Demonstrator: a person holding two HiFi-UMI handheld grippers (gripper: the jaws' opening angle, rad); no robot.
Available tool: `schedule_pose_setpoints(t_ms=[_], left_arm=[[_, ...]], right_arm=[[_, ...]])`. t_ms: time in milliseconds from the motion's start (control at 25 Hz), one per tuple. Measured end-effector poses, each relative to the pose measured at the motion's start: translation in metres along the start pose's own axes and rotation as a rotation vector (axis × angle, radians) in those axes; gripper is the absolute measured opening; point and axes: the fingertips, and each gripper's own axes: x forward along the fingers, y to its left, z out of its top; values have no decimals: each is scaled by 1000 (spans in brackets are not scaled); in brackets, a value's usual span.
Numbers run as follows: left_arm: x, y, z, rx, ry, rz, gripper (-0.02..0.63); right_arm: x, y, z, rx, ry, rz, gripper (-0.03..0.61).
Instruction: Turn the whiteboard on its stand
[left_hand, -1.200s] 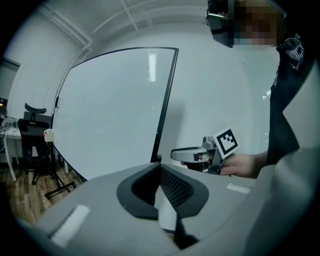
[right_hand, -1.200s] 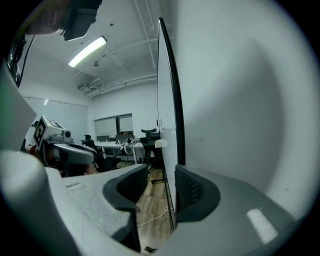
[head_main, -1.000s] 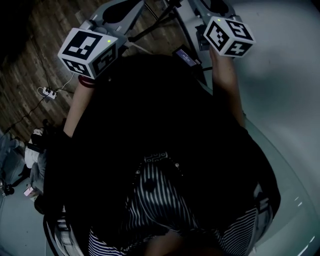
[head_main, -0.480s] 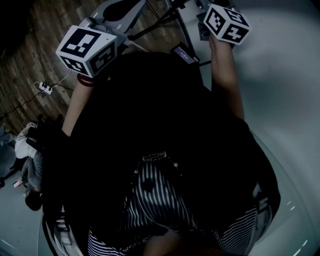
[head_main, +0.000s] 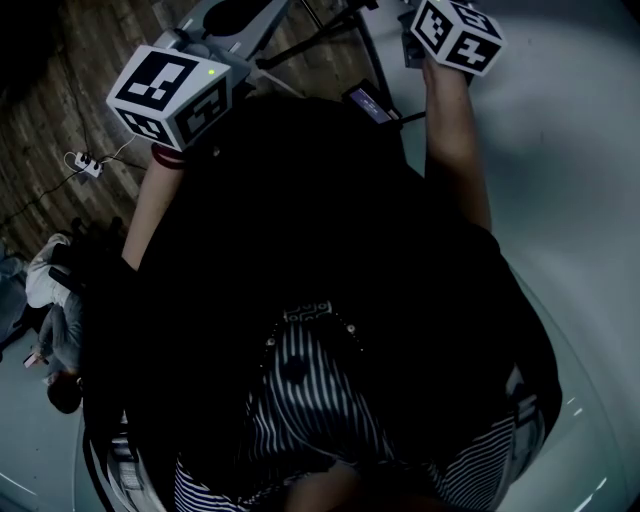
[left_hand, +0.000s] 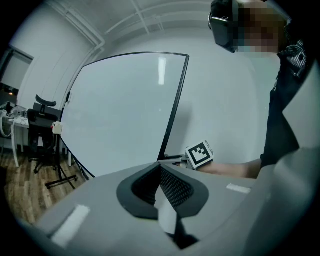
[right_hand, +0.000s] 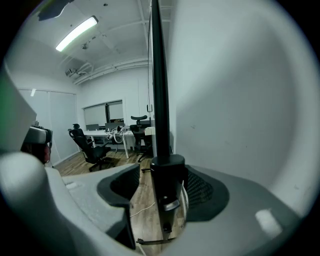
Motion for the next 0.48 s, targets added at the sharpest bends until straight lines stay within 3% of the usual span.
schedule_pose_setpoints(t_ms=[320, 480], left_arm=[[-4, -1, -8, -5, 11, 8, -5], [-4, 1, -11, -12, 18, 15, -5]], right_arm=[[9, -5, -5, -30, 26, -14, 260], [8, -14, -7, -53, 38, -36, 194]])
